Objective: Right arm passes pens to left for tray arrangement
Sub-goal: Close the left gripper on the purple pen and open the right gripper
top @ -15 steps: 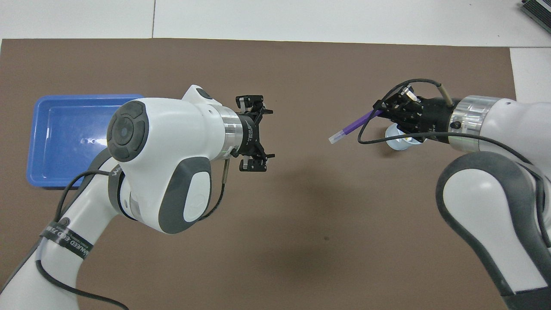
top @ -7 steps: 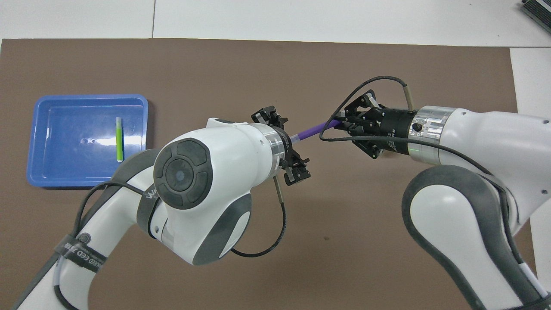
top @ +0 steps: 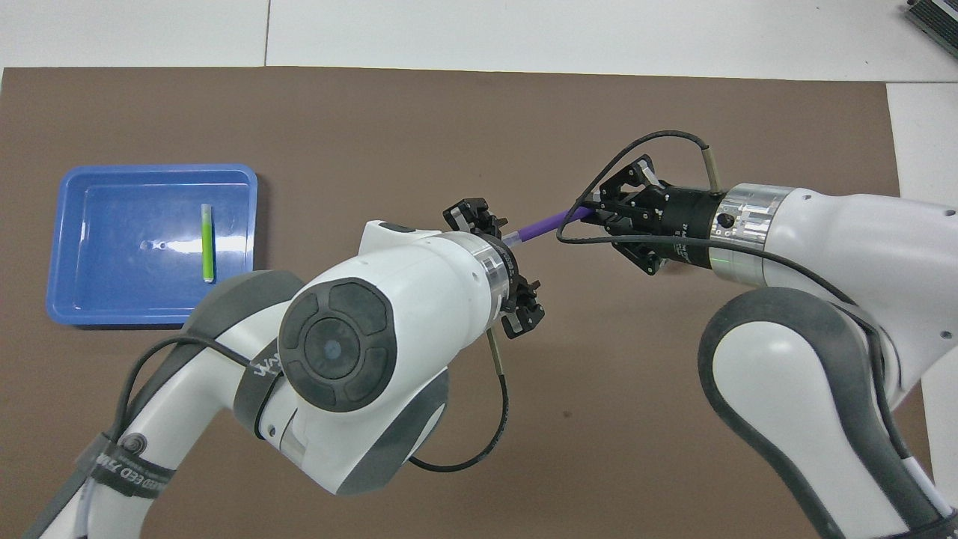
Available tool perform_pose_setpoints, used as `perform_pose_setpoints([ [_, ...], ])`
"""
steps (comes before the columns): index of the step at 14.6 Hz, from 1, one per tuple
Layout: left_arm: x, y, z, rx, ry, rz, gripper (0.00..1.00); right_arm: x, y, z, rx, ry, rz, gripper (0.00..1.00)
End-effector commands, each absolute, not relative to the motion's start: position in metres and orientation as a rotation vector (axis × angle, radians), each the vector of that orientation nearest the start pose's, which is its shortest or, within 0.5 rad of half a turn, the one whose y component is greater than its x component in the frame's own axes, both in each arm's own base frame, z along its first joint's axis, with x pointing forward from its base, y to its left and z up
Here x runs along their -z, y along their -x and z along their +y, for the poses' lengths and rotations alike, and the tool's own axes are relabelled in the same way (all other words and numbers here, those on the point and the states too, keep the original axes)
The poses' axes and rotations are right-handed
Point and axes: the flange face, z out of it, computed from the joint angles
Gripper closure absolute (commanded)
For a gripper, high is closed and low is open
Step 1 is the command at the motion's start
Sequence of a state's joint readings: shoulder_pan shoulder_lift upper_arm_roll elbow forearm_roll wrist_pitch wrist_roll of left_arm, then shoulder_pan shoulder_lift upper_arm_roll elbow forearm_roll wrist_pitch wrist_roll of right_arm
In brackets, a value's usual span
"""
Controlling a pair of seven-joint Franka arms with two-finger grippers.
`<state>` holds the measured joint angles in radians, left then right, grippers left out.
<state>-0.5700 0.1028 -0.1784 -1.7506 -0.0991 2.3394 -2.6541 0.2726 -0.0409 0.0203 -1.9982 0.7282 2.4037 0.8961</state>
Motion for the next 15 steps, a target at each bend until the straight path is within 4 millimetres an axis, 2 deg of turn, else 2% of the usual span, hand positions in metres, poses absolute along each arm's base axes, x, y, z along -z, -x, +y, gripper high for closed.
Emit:
perform_pose_setpoints([
  [1,-0.562,-0.456,-0.429,0.171,-1.484,2.215,0.27,-0.528,-0.554,0.175,0.022,2.056,1.217,1.0],
  [5,-0.551,-0.457,-0.431,0.158,-1.496,2.211,0.27,-0.528,-0.553,0.178,0.021,2.055,1.214,1.0],
  [8,-0.548,-0.458,-0.431,0.157,-1.495,2.214,0.33,-0.529,-0.553,0.178,0.017,2.048,1.225,1.0],
  [13,-0.549,-0.457,-0.432,0.131,-1.507,2.202,0.69,-0.528,-0.553,0.178,0.018,2.048,1.226,1.0],
  [15,-0.549,-0.457,-0.432,0.131,-1.509,2.201,0.78,-0.528,-0.553,0.178,0.018,2.048,1.226,1.0],
])
